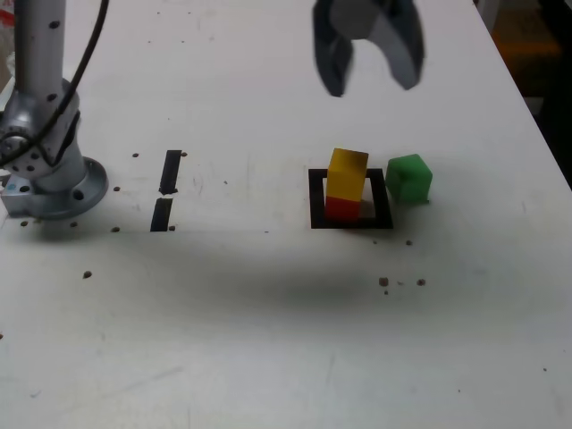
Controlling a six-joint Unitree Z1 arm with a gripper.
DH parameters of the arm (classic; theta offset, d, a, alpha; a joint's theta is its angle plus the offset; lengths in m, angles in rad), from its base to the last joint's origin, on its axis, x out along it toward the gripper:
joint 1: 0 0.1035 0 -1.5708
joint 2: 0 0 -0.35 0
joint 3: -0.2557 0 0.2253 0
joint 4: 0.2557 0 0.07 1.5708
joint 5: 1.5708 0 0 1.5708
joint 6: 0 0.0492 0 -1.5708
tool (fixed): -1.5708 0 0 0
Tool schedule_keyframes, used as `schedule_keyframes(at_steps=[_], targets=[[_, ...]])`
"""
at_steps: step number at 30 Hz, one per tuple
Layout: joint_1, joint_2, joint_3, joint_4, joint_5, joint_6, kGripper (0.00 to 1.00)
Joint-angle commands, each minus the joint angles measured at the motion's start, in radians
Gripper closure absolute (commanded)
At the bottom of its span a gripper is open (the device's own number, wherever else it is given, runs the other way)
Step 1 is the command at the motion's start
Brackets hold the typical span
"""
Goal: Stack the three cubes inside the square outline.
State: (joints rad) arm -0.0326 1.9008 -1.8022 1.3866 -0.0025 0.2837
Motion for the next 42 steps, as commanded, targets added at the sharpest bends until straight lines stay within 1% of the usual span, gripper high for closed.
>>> schedule_keyframes(at_steps=[1,4,6,11,14,19,25,33,38,42], targets=[[-0.011,0.019,-0.02,-0.004,-0.006,0.003,0.34],[-0.033,0.06,-0.058,-0.012,-0.024,0.009,0.34],[-0.049,0.091,-0.075,-0.023,-0.044,0.009,0.34],[-0.066,0.134,-0.08,-0.036,-0.074,0.009,0.34],[-0.072,0.173,-0.076,-0.044,-0.102,0.009,0.34],[-0.076,0.203,-0.078,-0.045,-0.125,0.009,0.34],[-0.079,0.232,-0.088,-0.049,-0.136,0.009,0.34],[-0.066,0.302,-0.132,-0.062,-0.146,0.001,0.34],[-0.048,0.309,-0.128,-0.073,-0.146,-0.02,0.34],[-0.032,0.307,-0.111,-0.075,-0.14,-0.062,0.34]])
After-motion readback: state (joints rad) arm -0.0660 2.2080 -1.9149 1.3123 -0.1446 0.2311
